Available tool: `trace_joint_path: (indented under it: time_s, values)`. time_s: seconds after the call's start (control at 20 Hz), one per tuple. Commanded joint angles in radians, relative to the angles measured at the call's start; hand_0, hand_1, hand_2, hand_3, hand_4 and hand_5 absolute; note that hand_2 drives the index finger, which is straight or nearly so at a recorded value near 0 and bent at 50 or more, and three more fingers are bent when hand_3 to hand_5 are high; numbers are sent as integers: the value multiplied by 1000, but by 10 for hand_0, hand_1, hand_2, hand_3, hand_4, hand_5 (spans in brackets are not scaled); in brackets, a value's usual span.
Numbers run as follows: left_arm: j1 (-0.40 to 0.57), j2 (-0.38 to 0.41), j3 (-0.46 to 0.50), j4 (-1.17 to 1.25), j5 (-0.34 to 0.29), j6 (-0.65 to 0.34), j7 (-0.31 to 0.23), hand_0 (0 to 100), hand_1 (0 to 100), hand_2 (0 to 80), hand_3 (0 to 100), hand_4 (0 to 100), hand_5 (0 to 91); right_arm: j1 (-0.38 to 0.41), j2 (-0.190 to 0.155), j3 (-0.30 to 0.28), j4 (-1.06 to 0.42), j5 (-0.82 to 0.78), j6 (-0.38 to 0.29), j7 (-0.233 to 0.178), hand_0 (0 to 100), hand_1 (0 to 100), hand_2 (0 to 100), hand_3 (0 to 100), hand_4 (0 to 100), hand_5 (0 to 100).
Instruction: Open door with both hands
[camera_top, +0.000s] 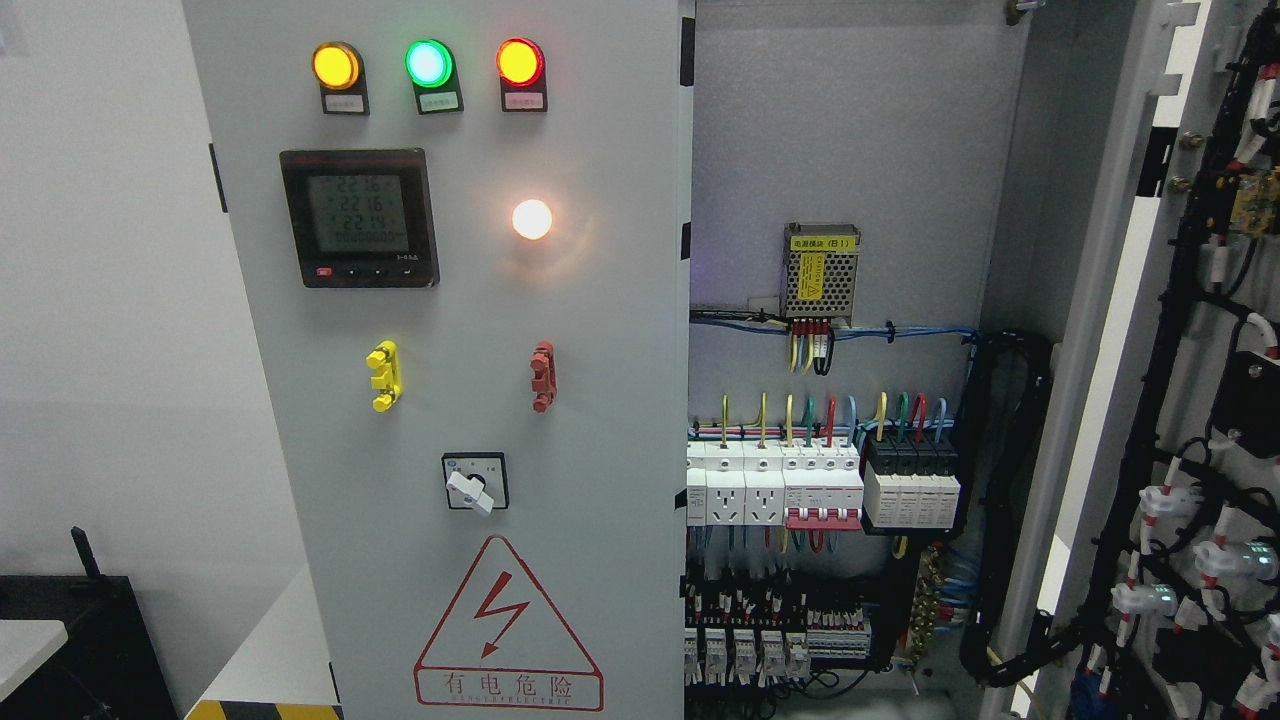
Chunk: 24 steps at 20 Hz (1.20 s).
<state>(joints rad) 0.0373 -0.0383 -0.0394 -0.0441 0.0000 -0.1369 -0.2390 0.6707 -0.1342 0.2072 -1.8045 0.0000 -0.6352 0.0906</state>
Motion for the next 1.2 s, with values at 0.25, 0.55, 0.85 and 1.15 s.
trace_joint_path:
  time_s: [0.25, 0.55, 0.85, 1.15]
  values:
    - [0, -2, 1, 1, 21, 0, 0, 0, 0, 0, 0, 0, 0, -298, 70, 17, -115, 0, 207, 0, 383, 0, 0, 0, 0, 0]
    - [0, -2, 1, 1, 21, 0, 0, 0, 0, 0, 0, 0, 0, -413, 140, 17, -61, -9, 339, 0, 383, 0, 0, 0, 0, 0]
    - [0, -2, 1, 1, 21, 0, 0, 0, 0, 0, 0, 0, 0, -519, 143, 12, -16, -38, 423, 0, 383, 0, 0, 0, 0, 0]
    - [0, -2, 1, 1, 21, -1, 0, 0, 0, 0, 0, 0, 0, -612, 150, 12, 10, -40, 514, 0, 383, 0, 0, 0, 0, 0]
